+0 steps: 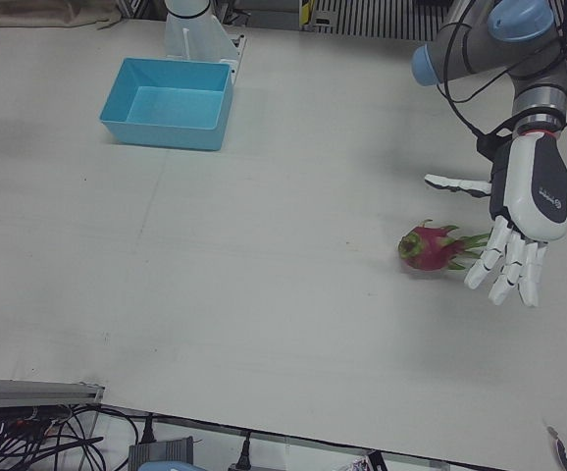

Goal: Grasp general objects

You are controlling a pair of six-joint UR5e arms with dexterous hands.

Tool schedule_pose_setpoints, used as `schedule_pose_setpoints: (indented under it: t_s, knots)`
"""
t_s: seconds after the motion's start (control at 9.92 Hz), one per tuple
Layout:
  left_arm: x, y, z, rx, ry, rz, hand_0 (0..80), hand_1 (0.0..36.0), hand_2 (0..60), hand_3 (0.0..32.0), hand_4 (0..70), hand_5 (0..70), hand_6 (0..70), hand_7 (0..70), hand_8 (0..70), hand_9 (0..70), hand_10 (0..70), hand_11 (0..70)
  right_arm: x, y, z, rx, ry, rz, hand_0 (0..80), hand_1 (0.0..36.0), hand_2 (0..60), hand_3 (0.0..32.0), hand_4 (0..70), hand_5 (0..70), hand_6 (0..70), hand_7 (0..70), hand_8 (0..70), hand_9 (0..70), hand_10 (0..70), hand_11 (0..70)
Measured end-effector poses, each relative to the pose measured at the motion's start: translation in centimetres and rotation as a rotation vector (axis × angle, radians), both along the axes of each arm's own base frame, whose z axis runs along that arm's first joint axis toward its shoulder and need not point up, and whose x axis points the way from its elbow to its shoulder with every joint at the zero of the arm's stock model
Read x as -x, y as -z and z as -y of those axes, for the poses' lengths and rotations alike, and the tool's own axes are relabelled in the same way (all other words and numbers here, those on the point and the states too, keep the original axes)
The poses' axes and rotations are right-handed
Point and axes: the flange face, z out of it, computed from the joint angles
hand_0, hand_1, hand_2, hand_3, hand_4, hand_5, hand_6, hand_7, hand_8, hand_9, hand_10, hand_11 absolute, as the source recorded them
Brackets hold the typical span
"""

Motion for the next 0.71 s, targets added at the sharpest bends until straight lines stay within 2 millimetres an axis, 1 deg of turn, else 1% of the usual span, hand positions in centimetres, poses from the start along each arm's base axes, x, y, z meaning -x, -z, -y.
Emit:
schedule_pose_setpoints:
  t_s: [0.1,0.2,0.3,0.4,0.5,0.61,0.71]
  knots:
    - [-2.0,1.9,2.2,-0.012,-0.005,0.01,53.5,13.7,0.0,0.0,1.7,22.7,6.2,24.9,2.1,3.5,0.0,0.0,0.0,0.0,0.0,0.0,0.0,0.0,0.0,0.0,0.0,0.0,0.0,0.0,0.0,0.0,0.0,0.0,0.0,0.0]
    - [-5.7,3.0,3.4,-0.016,-0.024,0.04,53.8,13.9,0.0,0.0,0.8,22.7,5.4,24.8,1.7,3.5,0.0,0.0,0.0,0.0,0.0,-0.001,0.0,0.0,0.0,0.0,0.0,0.0,0.0,0.0,0.0,0.0,0.0,0.0,0.0,0.0]
    - [-9.8,3.1,3.3,-0.004,-0.037,0.071,53.5,13.7,0.0,0.2,0.0,20.0,3.2,23.3,1.3,3.2,0.0,0.0,0.0,0.0,0.0,-0.001,0.0,-0.001,0.0,0.0,0.0,0.0,0.0,0.0,0.0,0.0,0.0,0.0,0.0,0.0]
    - [-13.3,2.4,2.2,0.026,-0.03,0.1,53.6,14.5,0.0,8.0,0.0,17.1,0.0,21.1,0.7,2.8,0.0,0.0,0.0,0.0,0.0,-0.001,0.0,-0.001,0.0,0.0,0.0,0.0,0.0,0.0,0.0,0.0,0.0,0.0,0.0,0.0]
    - [-15.4,1.5,0.8,0.063,-0.018,0.129,53.5,15.4,0.0,17.2,0.0,13.3,0.0,18.1,0.4,2.2,0.0,0.0,0.0,0.1,0.0,-0.001,0.0,-0.001,0.0,0.0,0.0,0.0,0.0,0.0,0.0,0.0,0.0,0.0,0.0,0.0]
    - [-16.3,0.4,-0.5,0.098,-0.008,0.156,53.3,15.6,0.0,20.4,0.0,12.0,0.0,15.6,0.0,1.7,0.0,0.0,0.0,0.1,0.0,-0.002,0.0,-0.001,0.0,0.0,0.0,0.0,0.0,0.0,0.0,0.0,0.0,0.0,0.0,0.0]
    - [-16.2,-0.7,-1.7,0.128,0.0,0.178,52.2,14.9,0.0,21.4,0.0,10.7,0.0,14.2,0.0,1.4,0.0,0.0,0.0,0.1,0.0,-0.002,0.0,-0.001,0.0,0.0,0.0,0.0,0.0,0.0,0.0,0.0,0.0,0.0,0.0,0.0]
